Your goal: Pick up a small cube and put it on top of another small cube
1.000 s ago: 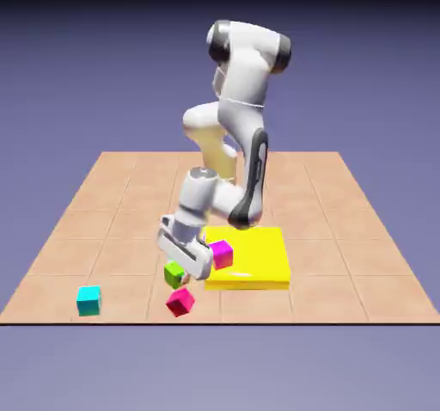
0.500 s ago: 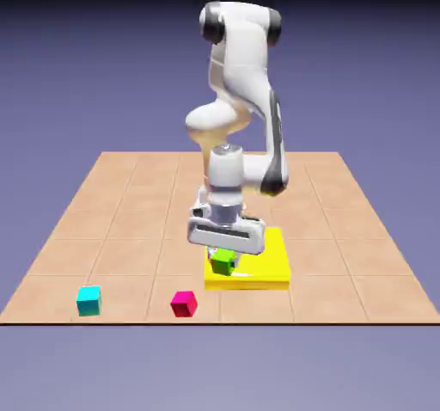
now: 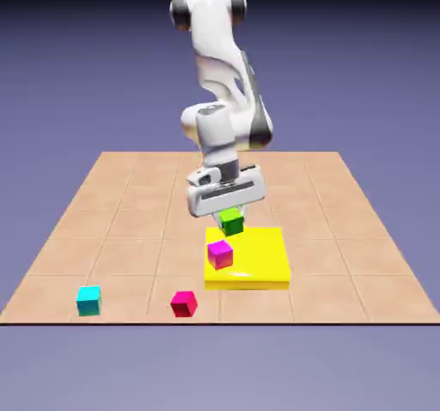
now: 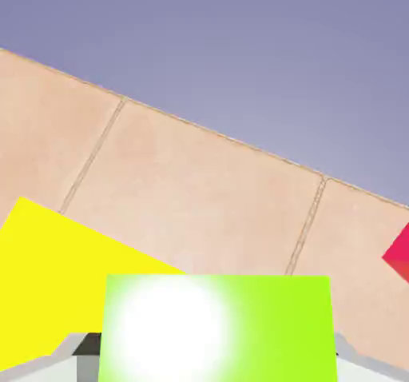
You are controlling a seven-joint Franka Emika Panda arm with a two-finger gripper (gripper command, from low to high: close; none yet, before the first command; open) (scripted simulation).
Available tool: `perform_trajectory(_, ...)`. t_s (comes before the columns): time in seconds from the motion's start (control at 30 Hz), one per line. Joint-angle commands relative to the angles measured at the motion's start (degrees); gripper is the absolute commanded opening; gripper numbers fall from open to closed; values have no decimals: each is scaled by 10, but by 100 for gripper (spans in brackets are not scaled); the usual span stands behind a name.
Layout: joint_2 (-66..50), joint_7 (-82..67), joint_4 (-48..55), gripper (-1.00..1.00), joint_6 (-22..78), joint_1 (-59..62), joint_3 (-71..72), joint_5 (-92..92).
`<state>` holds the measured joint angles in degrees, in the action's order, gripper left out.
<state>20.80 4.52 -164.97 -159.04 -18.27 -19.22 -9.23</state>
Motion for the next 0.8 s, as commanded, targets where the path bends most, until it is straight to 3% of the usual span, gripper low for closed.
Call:
perform_trajectory(0.0,16,-25,-9,-100,7,16,7,10)
perform_trajectory(0.1,24,-56,-26,-100,-1,35,-3,4)
perform_trajectory(0.73,-115,-172,-6,-100,-149,-347,-335,-144)
perform_trajectory(0.77,-115,-172,-6,100,-149,-347,-335,-144)
